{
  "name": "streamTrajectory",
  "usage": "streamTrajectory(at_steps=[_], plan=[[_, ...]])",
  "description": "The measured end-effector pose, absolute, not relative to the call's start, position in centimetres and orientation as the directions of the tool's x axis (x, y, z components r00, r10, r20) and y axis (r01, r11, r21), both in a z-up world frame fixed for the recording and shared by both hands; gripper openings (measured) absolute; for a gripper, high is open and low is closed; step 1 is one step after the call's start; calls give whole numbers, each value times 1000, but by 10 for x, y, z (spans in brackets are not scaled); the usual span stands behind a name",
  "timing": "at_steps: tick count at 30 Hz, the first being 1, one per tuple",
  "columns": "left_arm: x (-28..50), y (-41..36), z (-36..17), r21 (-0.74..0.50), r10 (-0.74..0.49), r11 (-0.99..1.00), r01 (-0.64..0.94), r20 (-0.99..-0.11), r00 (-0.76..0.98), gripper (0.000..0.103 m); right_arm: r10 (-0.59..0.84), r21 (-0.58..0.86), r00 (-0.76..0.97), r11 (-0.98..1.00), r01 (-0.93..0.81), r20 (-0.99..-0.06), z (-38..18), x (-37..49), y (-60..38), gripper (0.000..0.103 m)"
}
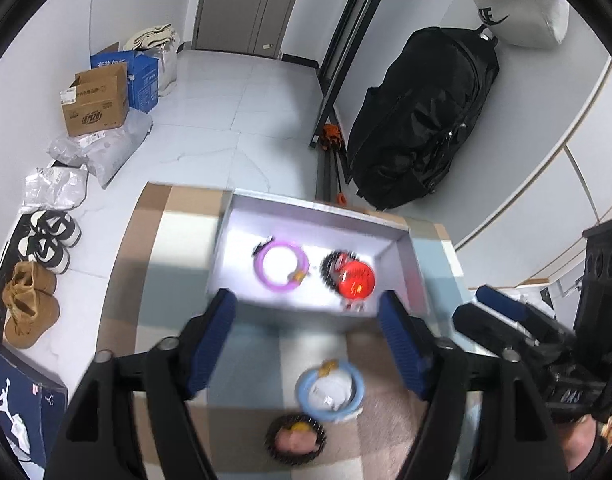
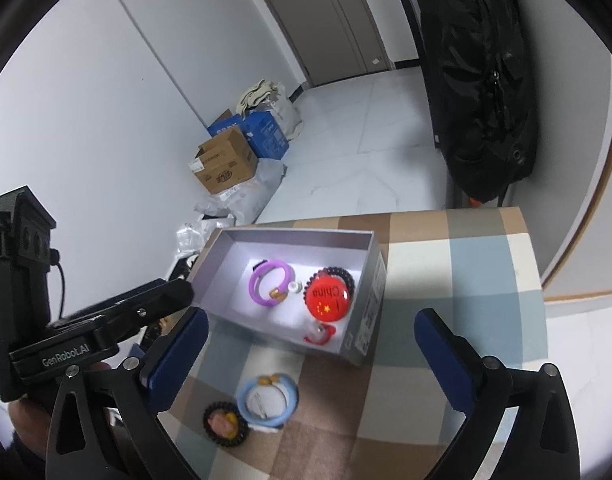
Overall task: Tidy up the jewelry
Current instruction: 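Open both grippers to drop the ball and charm into the box, then move the left gripper to the black bead bracelet around the pink pig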
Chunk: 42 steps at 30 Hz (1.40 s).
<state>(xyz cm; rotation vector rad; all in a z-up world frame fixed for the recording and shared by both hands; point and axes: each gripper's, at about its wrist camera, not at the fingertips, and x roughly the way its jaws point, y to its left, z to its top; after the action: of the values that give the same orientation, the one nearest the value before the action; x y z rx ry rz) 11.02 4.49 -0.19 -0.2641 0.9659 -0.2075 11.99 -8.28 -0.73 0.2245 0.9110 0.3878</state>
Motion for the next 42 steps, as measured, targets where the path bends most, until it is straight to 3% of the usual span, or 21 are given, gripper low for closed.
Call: streamTrajectory(at_steps=[20,28,37,39,42], plan=[[54,30,-48,-170,-215,976,140,-863,458,81,379,289,541,925,-248,-751,-19,59,-84,103],[53,16,-71,-29,-95,986,164,-907,411,81,372,320,545,928,-192,-751,-19,52,-100,103],[49,5,-70,31,-73,974,222,-894,443,80,366,331,547,929,-166,-753,-19,49,-109,103],[46,0,-68,59,-68,965,255,-885,461,76,370,332,546,927,-173,-751,-18,48,-109,103],[44,-4,-67,58,-85,953,296,-889,450,59,365,318,547,930,-182,-753,-17,47,-108,103]])
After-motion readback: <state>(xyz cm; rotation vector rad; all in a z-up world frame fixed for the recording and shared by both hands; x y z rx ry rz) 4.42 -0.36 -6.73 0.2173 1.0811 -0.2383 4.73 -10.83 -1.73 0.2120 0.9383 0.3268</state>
